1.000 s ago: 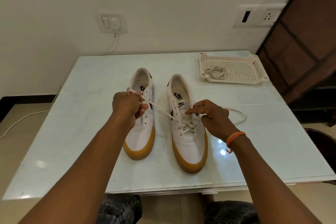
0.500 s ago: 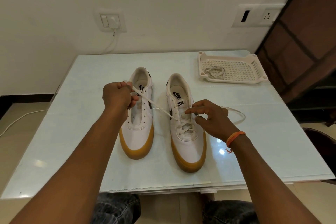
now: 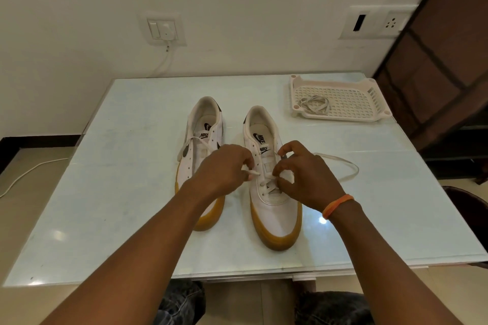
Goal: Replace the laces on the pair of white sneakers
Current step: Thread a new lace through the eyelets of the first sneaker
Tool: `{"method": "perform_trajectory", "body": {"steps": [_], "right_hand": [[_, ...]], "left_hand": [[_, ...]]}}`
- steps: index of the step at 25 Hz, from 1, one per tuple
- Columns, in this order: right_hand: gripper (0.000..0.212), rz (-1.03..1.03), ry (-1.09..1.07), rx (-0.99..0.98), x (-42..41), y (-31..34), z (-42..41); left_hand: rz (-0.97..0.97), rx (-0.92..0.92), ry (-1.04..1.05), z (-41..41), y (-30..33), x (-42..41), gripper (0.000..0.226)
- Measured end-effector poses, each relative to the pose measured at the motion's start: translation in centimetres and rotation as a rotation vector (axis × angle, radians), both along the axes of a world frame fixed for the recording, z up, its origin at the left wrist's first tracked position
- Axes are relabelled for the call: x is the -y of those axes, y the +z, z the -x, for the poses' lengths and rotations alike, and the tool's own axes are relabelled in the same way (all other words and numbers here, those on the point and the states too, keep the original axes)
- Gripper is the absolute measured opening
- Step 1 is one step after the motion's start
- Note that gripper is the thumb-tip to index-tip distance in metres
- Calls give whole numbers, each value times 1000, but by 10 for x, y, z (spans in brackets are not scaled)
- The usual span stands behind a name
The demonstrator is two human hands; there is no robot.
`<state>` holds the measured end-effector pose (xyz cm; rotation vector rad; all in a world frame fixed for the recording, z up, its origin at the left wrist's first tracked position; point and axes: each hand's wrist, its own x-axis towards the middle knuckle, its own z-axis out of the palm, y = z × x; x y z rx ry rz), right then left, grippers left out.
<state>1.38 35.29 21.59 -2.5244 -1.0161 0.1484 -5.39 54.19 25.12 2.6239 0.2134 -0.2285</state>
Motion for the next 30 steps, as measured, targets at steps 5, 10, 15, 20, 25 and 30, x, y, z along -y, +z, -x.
{"method": "perform_trajectory", "body": {"steps": [5, 10, 15, 20, 25, 30], "right_hand": [[19, 41, -150, 233, -14, -10, 10], [21, -78, -93, 386, -21, -19, 24], [14, -165, 12, -56, 6, -3, 0], [12, -413, -242, -113, 13, -4, -13], [39, -111, 45, 8, 0, -16, -3], [22, -67, 17, 101, 0, -9, -1]], "left_hand": [[88, -35, 12, -4, -10, 2, 17], [299, -114, 86, -8, -10, -3, 16], [428, -177, 147, -8, -10, -11, 22], [517, -226, 237, -13, -9, -7, 25], [387, -221, 216, -15, -13, -1, 24], [78, -80, 31, -16, -7, -6, 11]]}}
